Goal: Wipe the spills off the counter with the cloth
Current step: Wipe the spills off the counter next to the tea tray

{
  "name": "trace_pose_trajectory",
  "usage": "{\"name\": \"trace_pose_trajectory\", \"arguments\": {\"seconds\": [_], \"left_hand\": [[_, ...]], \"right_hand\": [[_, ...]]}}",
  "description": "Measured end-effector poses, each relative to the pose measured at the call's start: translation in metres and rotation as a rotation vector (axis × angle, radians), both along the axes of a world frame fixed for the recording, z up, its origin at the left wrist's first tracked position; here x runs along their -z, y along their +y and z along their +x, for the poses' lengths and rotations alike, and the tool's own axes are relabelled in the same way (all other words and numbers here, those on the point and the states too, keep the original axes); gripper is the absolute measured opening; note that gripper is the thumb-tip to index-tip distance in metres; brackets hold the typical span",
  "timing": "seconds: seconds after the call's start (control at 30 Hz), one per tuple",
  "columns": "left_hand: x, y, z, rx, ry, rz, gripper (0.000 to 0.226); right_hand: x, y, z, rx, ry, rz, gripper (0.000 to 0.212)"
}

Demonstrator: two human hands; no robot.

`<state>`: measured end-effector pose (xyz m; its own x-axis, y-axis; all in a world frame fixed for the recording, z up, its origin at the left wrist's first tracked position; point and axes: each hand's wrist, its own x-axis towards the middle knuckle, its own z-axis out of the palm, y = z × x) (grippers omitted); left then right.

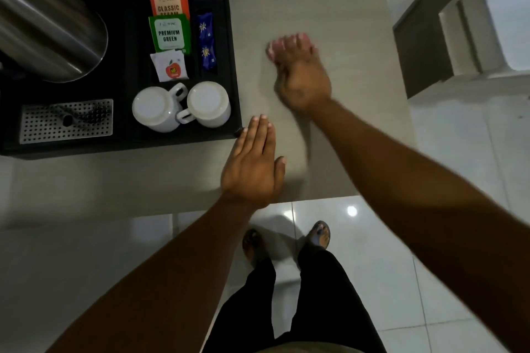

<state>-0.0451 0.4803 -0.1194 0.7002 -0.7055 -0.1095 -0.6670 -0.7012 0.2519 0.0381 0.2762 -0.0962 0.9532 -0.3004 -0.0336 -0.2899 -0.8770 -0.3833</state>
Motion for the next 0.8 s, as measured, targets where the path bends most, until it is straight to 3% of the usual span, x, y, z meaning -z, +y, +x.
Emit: {"name": "trace_pose_trajectory", "arguments": {"seconds": [0.17, 0.27, 0.4, 0.53, 0.63, 0.8], "left_hand": [[0.0, 0.002, -0.002, 0.008, 0.02, 0.08, 0.075], [-0.006, 0.001, -0.004, 0.01, 0.011, 0.082, 0.075], [-0.008, -0.002, -0.004, 0.012, -0.012, 0.08, 0.074], [-0.009, -0.004, -0.006, -0.002, 0.013, 0.117, 0.074], [-0.021, -0.04, -0.009, 0.015, 0.064, 0.081, 0.077], [-0.043, -0.128, -0.004, 0.12, -0.001, 0.05, 0.077]], "right_hand": [[0.009, 0.054, -0.128, 0.119, -0.027, 0.055, 0.053], [0.007, 0.034, -0.184, 0.227, -0.007, 0.02, 0.049], [-0.003, -0.038, -0.196, 0.423, 0.04, 0.054, 0.052], [-0.006, -0.069, -0.198, 0.446, 0.091, 0.069, 0.066], [-0.005, -0.07, -0.201, 0.422, 0.085, 0.073, 0.071], [-0.02, -0.109, -0.192, 0.436, -0.001, 0.12, 0.078]]}}
